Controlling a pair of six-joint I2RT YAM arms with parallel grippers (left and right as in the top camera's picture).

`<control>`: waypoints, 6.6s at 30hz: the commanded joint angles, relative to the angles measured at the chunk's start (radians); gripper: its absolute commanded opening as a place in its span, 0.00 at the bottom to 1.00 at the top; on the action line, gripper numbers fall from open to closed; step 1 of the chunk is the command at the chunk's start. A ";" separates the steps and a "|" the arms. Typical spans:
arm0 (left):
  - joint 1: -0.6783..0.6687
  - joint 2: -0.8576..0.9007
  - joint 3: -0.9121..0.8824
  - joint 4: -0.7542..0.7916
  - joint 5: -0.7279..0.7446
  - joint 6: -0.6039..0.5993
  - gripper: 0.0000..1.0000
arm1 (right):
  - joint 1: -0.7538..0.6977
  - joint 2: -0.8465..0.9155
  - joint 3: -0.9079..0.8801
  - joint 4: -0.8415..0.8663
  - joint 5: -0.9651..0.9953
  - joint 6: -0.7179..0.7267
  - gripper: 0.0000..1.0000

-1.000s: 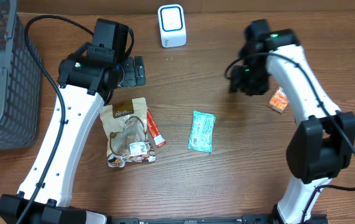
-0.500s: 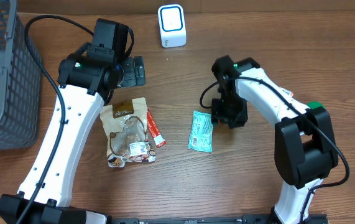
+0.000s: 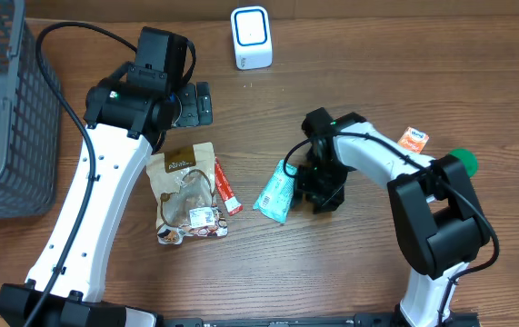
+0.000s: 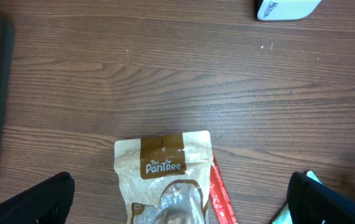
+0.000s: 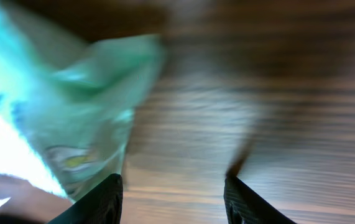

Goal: Scan the item barcode

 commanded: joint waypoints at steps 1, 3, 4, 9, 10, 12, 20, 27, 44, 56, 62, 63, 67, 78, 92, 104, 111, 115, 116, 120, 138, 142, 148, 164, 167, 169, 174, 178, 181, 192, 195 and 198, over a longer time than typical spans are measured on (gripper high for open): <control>0.004 -0.003 0.013 0.001 -0.010 0.019 1.00 | 0.020 -0.025 -0.013 0.016 -0.068 0.009 0.53; 0.004 -0.003 0.013 0.001 -0.010 0.019 1.00 | 0.020 -0.028 -0.008 0.004 -0.068 0.008 0.50; 0.004 -0.003 0.013 0.001 -0.010 0.019 1.00 | 0.016 -0.032 -0.001 -0.003 -0.067 0.007 0.49; 0.004 -0.003 0.013 0.001 -0.010 0.019 1.00 | -0.016 -0.078 0.084 -0.077 -0.068 -0.015 0.49; 0.004 -0.003 0.013 0.001 -0.010 0.019 1.00 | -0.022 -0.093 0.100 -0.082 -0.068 -0.017 0.49; 0.004 -0.003 0.013 0.001 -0.010 0.019 1.00 | -0.030 -0.116 0.122 -0.076 -0.063 -0.049 0.50; 0.004 -0.003 0.013 0.001 -0.010 0.019 1.00 | -0.040 -0.124 0.126 -0.008 0.104 -0.065 0.56; 0.003 -0.003 0.013 0.001 -0.010 0.019 1.00 | -0.040 -0.124 0.125 0.117 0.125 -0.068 0.59; 0.003 0.003 0.013 0.006 0.179 0.016 1.00 | -0.039 -0.124 0.099 0.142 0.153 -0.200 0.60; -0.082 0.023 -0.159 -0.121 0.376 -0.073 0.04 | -0.040 -0.124 0.098 0.144 0.159 -0.226 0.61; -0.161 0.024 -0.345 0.026 0.391 -0.173 0.04 | -0.040 -0.122 0.078 0.135 0.158 -0.226 0.62; -0.178 0.024 -0.375 0.061 0.391 -0.175 0.04 | -0.040 -0.122 0.073 0.138 0.158 -0.226 0.62; -0.228 0.026 -0.448 0.161 0.391 -0.231 0.04 | -0.040 -0.122 0.066 0.134 0.152 -0.225 0.61; -0.277 0.206 -0.464 0.257 0.384 -0.254 0.04 | -0.040 -0.122 0.065 0.132 0.143 -0.222 0.62; -0.278 0.332 -0.464 0.321 0.410 -0.243 0.05 | -0.032 -0.122 0.042 0.144 0.142 -0.191 0.62; -0.278 0.332 -0.464 0.332 0.410 -0.251 0.06 | -0.032 -0.122 -0.183 0.394 -0.079 -0.163 0.62; -0.278 0.332 -0.464 0.331 0.410 -0.251 0.06 | -0.032 -0.122 -0.228 0.459 -0.140 -0.164 0.58; -0.278 0.332 -0.464 0.332 0.410 -0.251 0.06 | -0.032 -0.122 -0.228 0.459 -0.139 -0.164 0.47; -0.278 0.332 -0.464 0.332 0.410 -0.251 0.06 | -0.032 -0.122 -0.228 0.459 -0.139 -0.164 0.44; -0.278 0.332 -0.464 0.331 0.410 -0.251 0.06 | -0.032 -0.122 -0.228 0.461 -0.139 -0.165 0.39; -0.278 0.332 -0.464 0.331 0.409 -0.250 0.15 | -0.032 -0.122 -0.228 0.462 -0.138 -0.169 0.22; -0.274 0.329 -0.462 0.329 0.410 -0.222 0.04 | -0.032 -0.122 -0.228 0.461 -0.138 -0.172 0.16; -0.233 0.319 -0.354 0.206 0.367 -0.145 0.04 | -0.032 -0.122 -0.228 0.462 -0.138 -0.172 0.16; -0.341 0.321 -0.303 0.128 0.441 -0.140 0.04 | -0.032 -0.122 -0.228 0.461 -0.127 -0.172 0.16; -0.365 0.328 -0.303 0.127 0.388 -0.166 0.04 | -0.032 -0.122 -0.228 0.461 -0.127 -0.172 0.16; -0.371 0.335 -0.303 0.129 0.355 -0.186 0.04 | -0.032 -0.122 -0.228 0.461 -0.127 -0.172 0.16; -0.376 0.382 -0.303 0.128 0.359 -0.187 0.04 | -0.032 -0.122 -0.228 0.457 -0.127 -0.172 0.17; -0.385 0.450 -0.303 0.134 0.438 -0.156 0.04 | -0.032 -0.122 -0.228 0.458 -0.127 -0.172 0.17; -0.392 0.504 -0.303 0.133 0.507 -0.090 0.04 | -0.032 -0.122 -0.228 0.458 -0.127 -0.172 0.17; -0.328 0.341 -0.297 0.099 0.414 -0.075 0.04 | -0.032 -0.122 -0.228 0.458 -0.111 -0.172 0.17; -0.298 0.269 -0.297 0.098 0.368 -0.077 0.04 | -0.032 -0.122 -0.228 0.459 -0.111 -0.172 0.17; -0.247 0.211 -0.295 0.083 0.283 -0.093 0.04 | -0.032 -0.122 -0.228 0.459 -0.111 -0.172 0.17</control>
